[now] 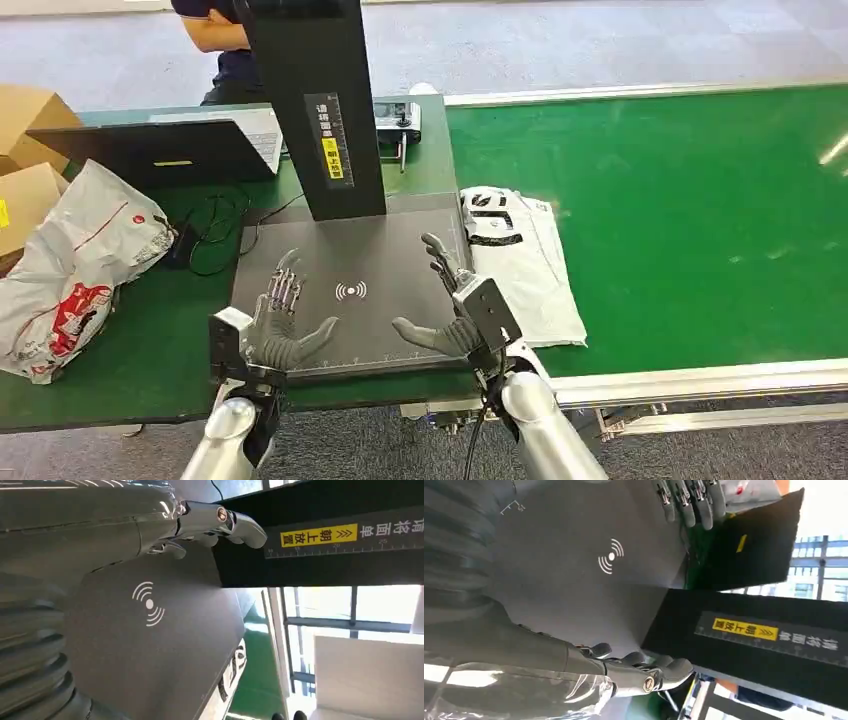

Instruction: Moved the parcel from conveyor to table for the left to box.

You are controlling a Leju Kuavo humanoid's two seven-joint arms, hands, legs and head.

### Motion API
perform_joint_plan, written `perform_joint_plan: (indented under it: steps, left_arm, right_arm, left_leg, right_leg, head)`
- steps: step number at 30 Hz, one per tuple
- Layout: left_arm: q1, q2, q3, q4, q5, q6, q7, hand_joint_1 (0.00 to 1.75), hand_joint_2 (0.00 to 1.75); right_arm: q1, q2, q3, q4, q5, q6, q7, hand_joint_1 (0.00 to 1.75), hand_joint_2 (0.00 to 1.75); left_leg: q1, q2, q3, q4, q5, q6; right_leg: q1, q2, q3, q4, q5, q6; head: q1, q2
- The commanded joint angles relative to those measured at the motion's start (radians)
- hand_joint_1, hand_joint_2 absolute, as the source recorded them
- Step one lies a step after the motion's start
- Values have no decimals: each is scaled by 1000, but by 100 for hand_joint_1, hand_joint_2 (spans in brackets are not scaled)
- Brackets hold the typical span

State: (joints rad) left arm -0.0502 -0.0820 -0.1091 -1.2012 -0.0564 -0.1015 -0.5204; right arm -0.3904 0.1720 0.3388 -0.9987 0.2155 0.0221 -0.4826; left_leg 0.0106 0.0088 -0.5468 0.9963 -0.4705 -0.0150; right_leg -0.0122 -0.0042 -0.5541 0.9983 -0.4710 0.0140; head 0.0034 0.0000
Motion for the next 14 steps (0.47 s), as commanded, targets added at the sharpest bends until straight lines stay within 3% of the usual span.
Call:
perform_joint_plan:
  steps: [1,14]
  left_arm:
    - [23,2,-46,-46,11,-1,-1,0,175]
    - [67,23,-133,-178,-34,26,46,0,175]
  right_arm:
    - [2,-28,-24,26,-24,-11,21,0,175]
    - [81,-45,-37,-29,-28,-19,12,0,175]
  left_leg:
    - [0,-1,1,-1,1,1]
    - [0,-2,0,-1,1,1]
  right_leg:
    - [0,0,1,-1,1,-1]
    - [1,-2,0,-1,0,-1]
  head:
    - [0,0]
    - [0,0]
